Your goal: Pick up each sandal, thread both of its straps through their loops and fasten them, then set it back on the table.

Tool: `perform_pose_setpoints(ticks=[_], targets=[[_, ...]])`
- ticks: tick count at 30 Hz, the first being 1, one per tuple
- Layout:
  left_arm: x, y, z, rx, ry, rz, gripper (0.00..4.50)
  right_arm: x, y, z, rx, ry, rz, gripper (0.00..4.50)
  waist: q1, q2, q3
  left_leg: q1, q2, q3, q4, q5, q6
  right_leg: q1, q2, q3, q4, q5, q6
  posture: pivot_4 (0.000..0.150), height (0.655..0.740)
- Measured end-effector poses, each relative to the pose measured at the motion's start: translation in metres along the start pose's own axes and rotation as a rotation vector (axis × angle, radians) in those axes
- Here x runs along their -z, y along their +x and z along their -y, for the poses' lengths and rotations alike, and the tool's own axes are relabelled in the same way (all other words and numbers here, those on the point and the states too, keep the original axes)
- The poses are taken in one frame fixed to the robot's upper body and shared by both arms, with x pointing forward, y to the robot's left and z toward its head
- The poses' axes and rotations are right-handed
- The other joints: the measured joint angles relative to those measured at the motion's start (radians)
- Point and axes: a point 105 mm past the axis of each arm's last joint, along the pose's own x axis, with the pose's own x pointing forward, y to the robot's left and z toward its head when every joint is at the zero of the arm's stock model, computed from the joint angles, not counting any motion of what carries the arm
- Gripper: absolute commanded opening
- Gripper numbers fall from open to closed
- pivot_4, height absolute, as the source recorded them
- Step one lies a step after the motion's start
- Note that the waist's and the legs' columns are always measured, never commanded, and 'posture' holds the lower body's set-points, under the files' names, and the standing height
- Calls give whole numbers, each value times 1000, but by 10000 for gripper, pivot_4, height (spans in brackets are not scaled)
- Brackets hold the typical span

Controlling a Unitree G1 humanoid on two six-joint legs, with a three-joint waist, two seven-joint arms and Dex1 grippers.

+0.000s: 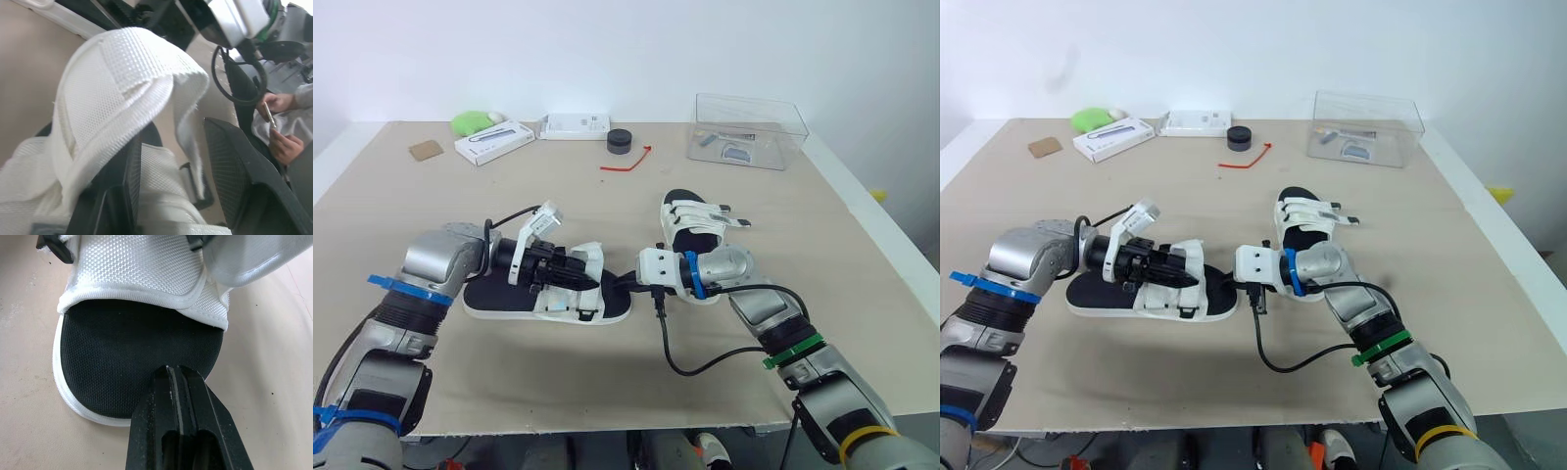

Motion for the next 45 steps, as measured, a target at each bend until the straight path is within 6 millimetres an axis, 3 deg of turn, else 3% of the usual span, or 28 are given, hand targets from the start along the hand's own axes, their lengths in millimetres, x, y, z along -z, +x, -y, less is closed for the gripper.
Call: perform_pose_setpoints(ticks=[2, 3, 10, 17, 21, 29, 36, 39, 40, 45], targets=[[0, 0, -1, -4, 8, 1, 3430, 0, 0, 0, 0, -4, -2, 0, 0, 0, 0, 0, 0, 0, 0, 0, 0, 0, 0, 0, 0, 0, 0, 1500, 7400], [0, 0, -1, -4, 12, 2, 1522, 0, 0, 0, 0, -5, -2, 0, 0, 0, 0, 0, 0, 0, 0, 0, 0, 0, 0, 0, 0, 0, 0, 1500, 7400], [-1, 0, 3, 31, 30, 3, 1522, 0, 0, 0, -1, -9, -3, 0, 0, 0, 0, 0, 0, 0, 0, 0, 0, 0, 0, 0, 0, 0, 0, 1500, 7400], [12, -4, 15, 82, 37, -48, 1522, 0, -1, 1, -1, -12, -8, 0, 0, 0, 0, 0, 0, 0, 0, 0, 0, 0, 0, 0, 0, 0, 0, 1500, 7400], [25, -1, 13, 71, 41, -76, 1522, 0, -1, 1, -1, -14, -9, 0, 0, 0, 0, 0, 0, 0, 0, 0, 0, 0, -1, 0, 0, 0, 0, 1500, 7400], [27, 0, 12, 64, 51, -75, 1522, 1, -1, 2, -6, -14, -14, 0, 0, 0, 0, 0, 0, 0, 0, 0, 0, 0, -1, 0, 0, 0, 0, 1500, 7400], [22, -8, 25, 92, 43, -114, 19118, 0, -1, 3, -9, -20, -12, 0, 0, 0, 0, 0, 0, 0, 0, 0, 0, 0, 0, 0, 0, 0, 0, 1500, 7400], [16, -22, 38, 97, 75, -158, 33316, 0, -1, 3, -10, -24, -10, 0, 0, 0, 0, -1, 0, 0, 0, 0, 0, -1, 0, 0, 0, 0, 0, 1500, 7400], [7, -33, 46, 81, 100, -161, 40683, 1, -1, 3, -10, -23, -12, 0, 0, 0, 0, -1, 1, 0, 0, 0, 0, -1, 0, 0, 0, 0, 0, 1500, 7400], [-3, -44, 59, 63, 131, -157, 41483, 1, -1, 3, -9, -23, -12, 0, 0, -1, 1, 0, 1, 0, 0, 0, 0, -1, 0, 1, 0, 0, 0, 1500, 7400]])
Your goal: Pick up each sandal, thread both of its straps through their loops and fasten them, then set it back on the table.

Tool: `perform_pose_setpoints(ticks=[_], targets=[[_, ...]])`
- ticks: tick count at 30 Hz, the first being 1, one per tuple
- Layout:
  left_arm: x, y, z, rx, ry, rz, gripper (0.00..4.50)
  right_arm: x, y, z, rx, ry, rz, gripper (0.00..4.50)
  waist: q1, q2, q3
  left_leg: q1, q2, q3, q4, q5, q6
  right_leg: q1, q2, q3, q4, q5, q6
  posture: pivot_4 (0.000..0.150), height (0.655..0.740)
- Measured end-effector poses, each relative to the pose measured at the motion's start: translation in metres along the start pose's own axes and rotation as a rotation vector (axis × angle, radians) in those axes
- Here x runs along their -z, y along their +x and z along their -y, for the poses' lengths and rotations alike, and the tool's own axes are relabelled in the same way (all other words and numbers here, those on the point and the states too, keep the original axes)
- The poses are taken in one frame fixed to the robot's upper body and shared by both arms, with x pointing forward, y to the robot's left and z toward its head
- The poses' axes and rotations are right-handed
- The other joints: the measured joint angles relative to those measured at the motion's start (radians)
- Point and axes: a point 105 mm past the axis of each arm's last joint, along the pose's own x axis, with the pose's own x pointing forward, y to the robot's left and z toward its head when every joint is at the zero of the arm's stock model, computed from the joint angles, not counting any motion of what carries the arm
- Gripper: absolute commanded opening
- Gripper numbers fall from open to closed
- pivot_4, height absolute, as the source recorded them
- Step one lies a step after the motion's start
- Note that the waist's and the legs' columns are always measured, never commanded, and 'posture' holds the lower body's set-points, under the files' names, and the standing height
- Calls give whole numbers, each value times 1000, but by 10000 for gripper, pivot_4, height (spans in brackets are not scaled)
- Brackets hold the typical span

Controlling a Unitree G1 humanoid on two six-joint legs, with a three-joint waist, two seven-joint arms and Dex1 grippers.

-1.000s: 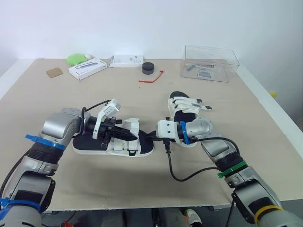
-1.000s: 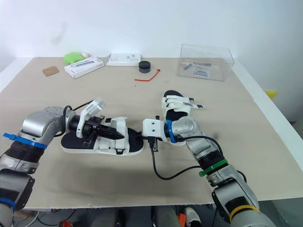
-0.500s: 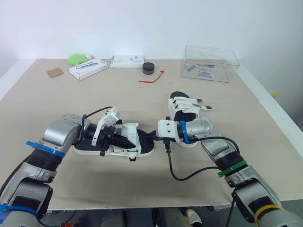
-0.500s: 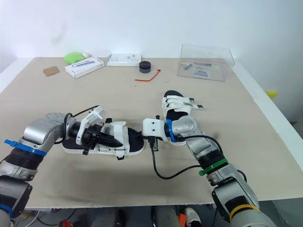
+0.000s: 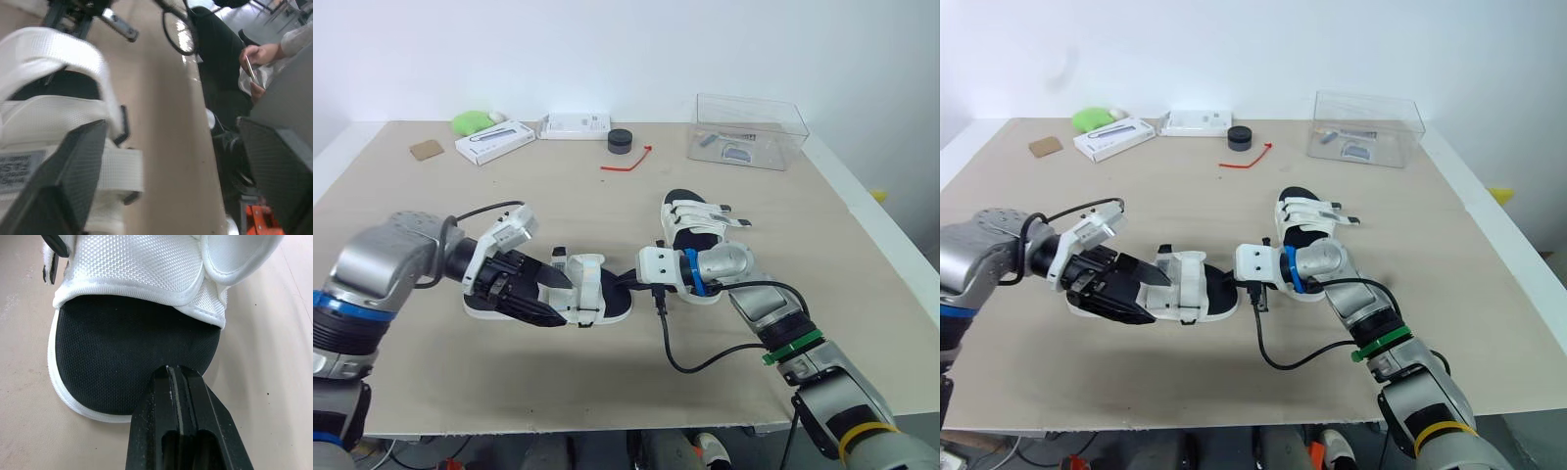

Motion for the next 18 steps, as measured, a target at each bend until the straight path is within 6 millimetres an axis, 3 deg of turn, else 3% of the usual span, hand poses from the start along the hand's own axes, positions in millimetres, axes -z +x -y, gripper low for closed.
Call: perform_pose_setpoints(ticks=[4, 7, 8, 9, 13, 14, 18], targets=[[-15, -22, 8, -84, -26, 103, 41483, 0, 0, 0, -3, -2, 1, 0, 0, 0, 0, 0, 1, 0, 0, 0, 0, 0, 0, 0, 0, 0, 0, 1500, 7400], [-11, -23, 25, -62, -92, 152, 41483, -1, 0, -1, -6, -5, 4, 0, -2, 0, 0, 0, 1, 0, -1, 0, 0, 0, -1, 0, 0, -1, 1, 1500, 7400], [-5, -20, 32, -36, -133, 159, 41483, 0, -1, -1, -6, -3, 2, 0, -2, 0, 0, 0, 1, 0, -1, 0, 0, 0, -1, 0, 0, -1, 1, 1500, 7400], [23, -6, 53, 8, -259, 154, 41483, -1, 0, -1, -8, -5, 4, 0, -3, 1, 0, 0, 0, 0, -1, 0, 0, 0, -2, 1, 0, -1, 1, 1500, 7400], [49, 22, 74, 30, -344, 175, 41483, 2, -2, -1, -12, 0, -6, 0, 0, 0, -1, 1, 0, 0, -1, 0, -1, 1, -4, 0, -1, -1, 1, 1500, 7400], [55, 33, 72, -9, -350, 236, 41483, 3, -3, 0, -12, 4, -8, 0, 2, 1, -1, 3, -2, -1, 0, 0, -1, 3, -7, 0, 0, -2, -1, 1500, 7400], [74, 45, 42, -322, -298, 285, 41483, 3, -1, 0, -11, 3, -8, 0, 4, -1, -1, 5, -2, -1, -1, 2, -2, 5, -6, 0, 0, -2, -3, 1500, 7400]])
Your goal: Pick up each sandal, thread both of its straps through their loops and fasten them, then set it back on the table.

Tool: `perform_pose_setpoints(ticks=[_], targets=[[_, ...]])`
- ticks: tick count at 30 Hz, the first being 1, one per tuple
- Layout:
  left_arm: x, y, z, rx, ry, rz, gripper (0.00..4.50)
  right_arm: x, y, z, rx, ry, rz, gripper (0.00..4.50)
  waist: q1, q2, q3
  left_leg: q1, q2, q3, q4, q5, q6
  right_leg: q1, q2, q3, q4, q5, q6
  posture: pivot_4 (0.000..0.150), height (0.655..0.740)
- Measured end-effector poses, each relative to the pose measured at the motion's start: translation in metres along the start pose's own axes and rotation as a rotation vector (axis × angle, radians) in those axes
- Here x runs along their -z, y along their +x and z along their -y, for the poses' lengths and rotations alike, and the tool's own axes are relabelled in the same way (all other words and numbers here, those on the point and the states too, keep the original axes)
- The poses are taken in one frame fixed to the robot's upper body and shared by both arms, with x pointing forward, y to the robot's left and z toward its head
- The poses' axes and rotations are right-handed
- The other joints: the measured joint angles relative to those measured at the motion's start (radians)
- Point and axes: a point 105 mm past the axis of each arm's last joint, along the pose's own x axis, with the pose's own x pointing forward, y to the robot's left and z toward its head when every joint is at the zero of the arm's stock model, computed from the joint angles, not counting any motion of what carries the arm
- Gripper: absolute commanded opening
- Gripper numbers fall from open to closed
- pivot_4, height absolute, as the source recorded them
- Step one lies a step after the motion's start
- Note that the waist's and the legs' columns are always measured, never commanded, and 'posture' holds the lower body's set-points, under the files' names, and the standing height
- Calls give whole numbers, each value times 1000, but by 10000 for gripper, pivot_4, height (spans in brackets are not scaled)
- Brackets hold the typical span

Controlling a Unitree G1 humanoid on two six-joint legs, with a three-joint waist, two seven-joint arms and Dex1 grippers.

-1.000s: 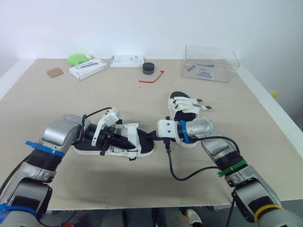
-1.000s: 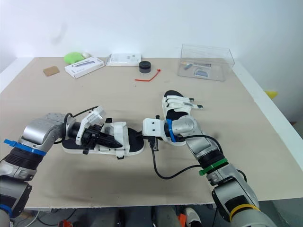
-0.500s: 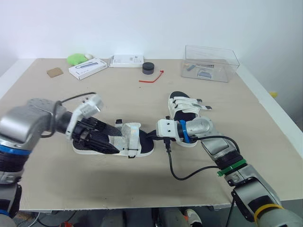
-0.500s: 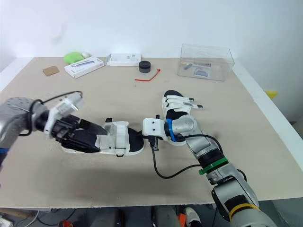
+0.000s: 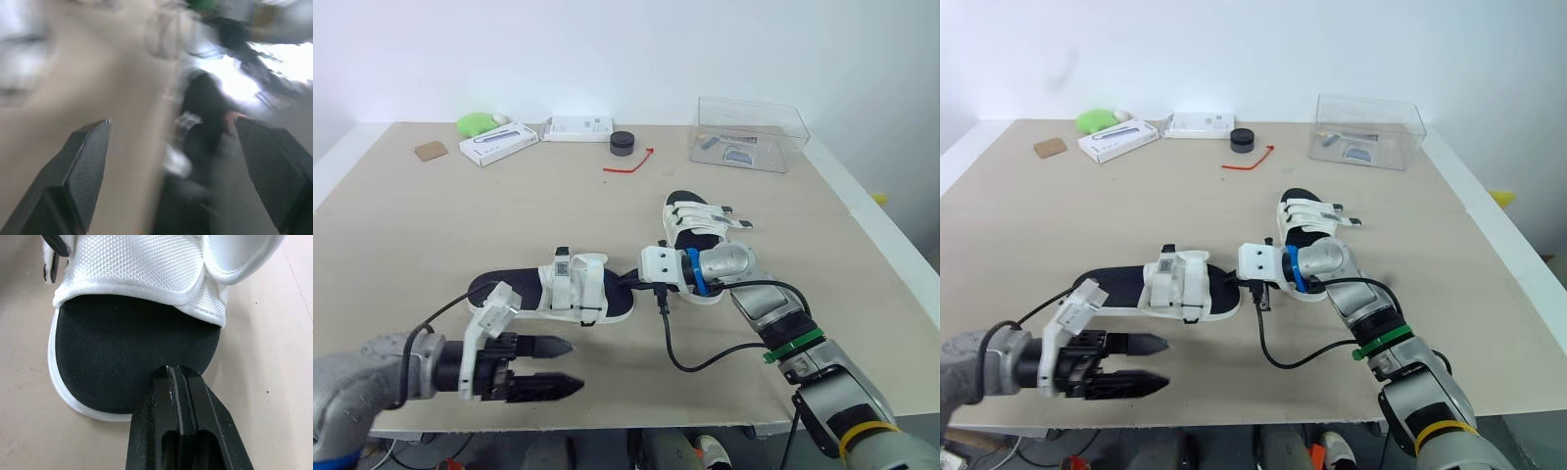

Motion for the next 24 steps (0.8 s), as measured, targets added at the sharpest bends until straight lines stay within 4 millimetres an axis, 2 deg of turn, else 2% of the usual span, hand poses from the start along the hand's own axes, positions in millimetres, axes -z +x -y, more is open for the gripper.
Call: perform_pose_setpoints(ticks=[5, 9, 24], targets=[[22, 7, -16, -146, 136, -13, 41483, 0, 0, -1, -11, -3, 2, 0, -1, 0, 0, 0, 0, 1, -2, 0, 0, -1, -1, 1, 0, -1, -2, 1500, 7400], [8, 12, -24, -194, 200, 103, 41483, 0, 0, -1, -9, -4, 1, 0, 0, 0, 0, 0, 0, 1, -2, -1, 1, -1, -1, 1, -1, -1, -1, 1500, 7400], [-2, 28, -33, -109, 246, 104, 41483, -1, -1, 0, -4, -8, 0, 0, 0, 1, 0, 0, 0, 1, -1, -1, 2, 0, 2, 0, -1, 0, 0, 1500, 7400]])
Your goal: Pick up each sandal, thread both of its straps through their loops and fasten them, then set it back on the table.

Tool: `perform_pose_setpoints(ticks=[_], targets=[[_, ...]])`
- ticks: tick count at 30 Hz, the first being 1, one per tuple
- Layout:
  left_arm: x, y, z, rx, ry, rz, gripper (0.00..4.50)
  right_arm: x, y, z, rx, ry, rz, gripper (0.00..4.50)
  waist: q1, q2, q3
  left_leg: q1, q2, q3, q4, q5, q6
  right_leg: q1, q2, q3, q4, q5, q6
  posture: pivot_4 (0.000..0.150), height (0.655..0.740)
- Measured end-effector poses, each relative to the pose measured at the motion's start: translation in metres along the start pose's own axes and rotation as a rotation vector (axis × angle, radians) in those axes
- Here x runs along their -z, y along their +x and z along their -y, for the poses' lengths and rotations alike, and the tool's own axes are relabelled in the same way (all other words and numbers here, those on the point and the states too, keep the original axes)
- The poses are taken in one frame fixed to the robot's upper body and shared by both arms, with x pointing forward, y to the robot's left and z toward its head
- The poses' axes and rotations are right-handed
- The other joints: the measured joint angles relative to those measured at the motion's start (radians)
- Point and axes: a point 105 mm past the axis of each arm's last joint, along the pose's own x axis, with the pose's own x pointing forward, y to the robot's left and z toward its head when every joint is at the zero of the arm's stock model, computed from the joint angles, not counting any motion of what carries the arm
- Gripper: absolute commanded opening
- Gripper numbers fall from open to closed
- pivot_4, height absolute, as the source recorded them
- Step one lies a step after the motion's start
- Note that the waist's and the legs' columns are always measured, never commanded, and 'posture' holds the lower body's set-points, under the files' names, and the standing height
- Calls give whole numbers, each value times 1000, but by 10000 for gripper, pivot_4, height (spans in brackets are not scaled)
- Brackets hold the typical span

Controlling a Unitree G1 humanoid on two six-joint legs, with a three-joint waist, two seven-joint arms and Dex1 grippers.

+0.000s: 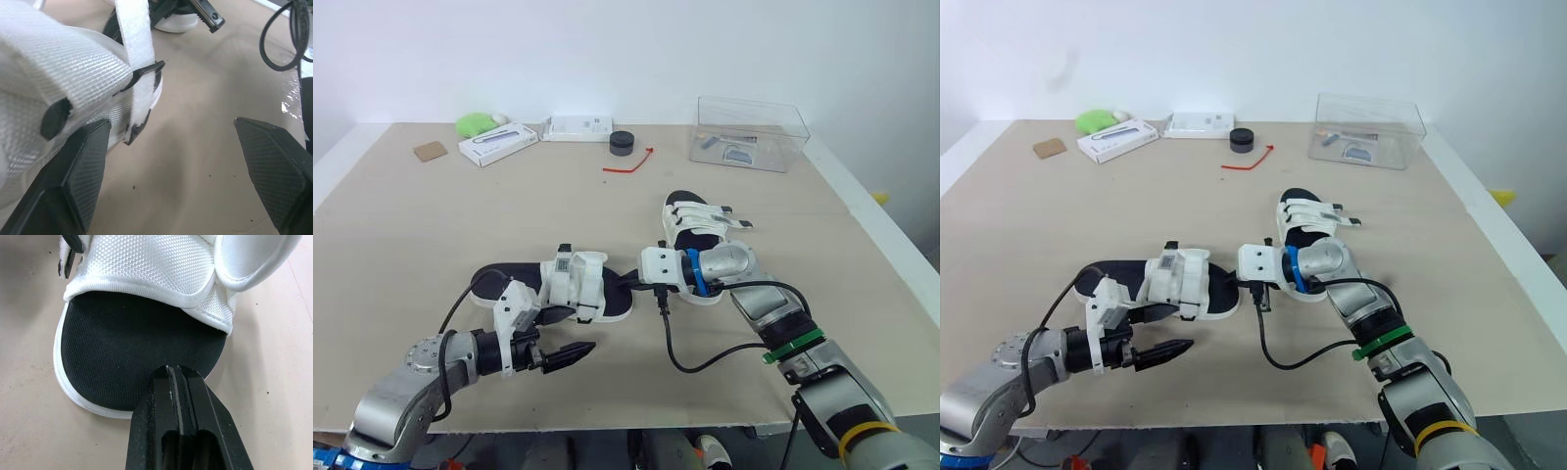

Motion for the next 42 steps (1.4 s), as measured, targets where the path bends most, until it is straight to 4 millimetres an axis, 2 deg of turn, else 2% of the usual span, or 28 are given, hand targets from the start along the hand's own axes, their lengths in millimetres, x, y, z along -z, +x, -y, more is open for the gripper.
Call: perform_pose_setpoints(ticks=[5, 15, 21, 24, 30, 31, 40, 42], targets=[[-3, 9, 9, 89, -1, -4, 41483, 0, 0, 0, 4, -4, -1, 0, -1, 0, 0, 0, -1, 1, 0, 0, 0, 0, 0, 1, 0, 0, 1, 1500, 7400], [0, 6, 18, 181, -66, -40, 41483, -1, 0, -1, 3, -4, 0, 0, -1, 0, 0, -1, 1, 0, -1, 0, 1, -2, 1, 0, 0, -1, 0, 1500, 7400], [-15, 6, 6, 149, -86, 5, 41483, 0, 0, -1, 5, -3, 0, 0, -1, 0, 0, -1, 1, 0, -1, 0, 1, -2, 2, 0, 0, 0, 1, 1500, 7400], [-17, 8, 5, 147, -113, 7, 33837, 0, 0, 0, 11, -2, -1, 0, -1, 0, 0, -1, 1, 0, -1, 0, 1, -2, 2, 0, 0, 1, 3, 1500, 7400], [-12, 9, 4, 149, -128, -21, 3030, 0, 1, 0, 11, -2, -1, 0, -1, 0, 0, -1, 1, 0, -1, 0, 1, -2, 2, 0, 0, 1, 2, 1500, 7400], [-11, 9, 5, 152, -131, -27, 348, 0, 1, 0, 12, -2, -1, 0, -1, 0, 0, -1, 1, 0, -1, 0, 1, -2, 2, 0, 0, 1, 1, 1500, 7400], [6, -2, 16, 219, -196, -112, 348, 0, 1, 0, 10, -3, -1, 0, -2, 1, 0, -1, 1, 0, -1, 0, 1, -2, 2, 0, 0, -1, -1, 1500, 7400], [14, -7, 28, 265, -223, -149, 348, 0, 1, 0, 10, -4, -1, 0, -2, 1, 1, -1, 1, 0, -1, 0, 1, -2, 1, 0, 0, -1, -1, 1500, 7400]])
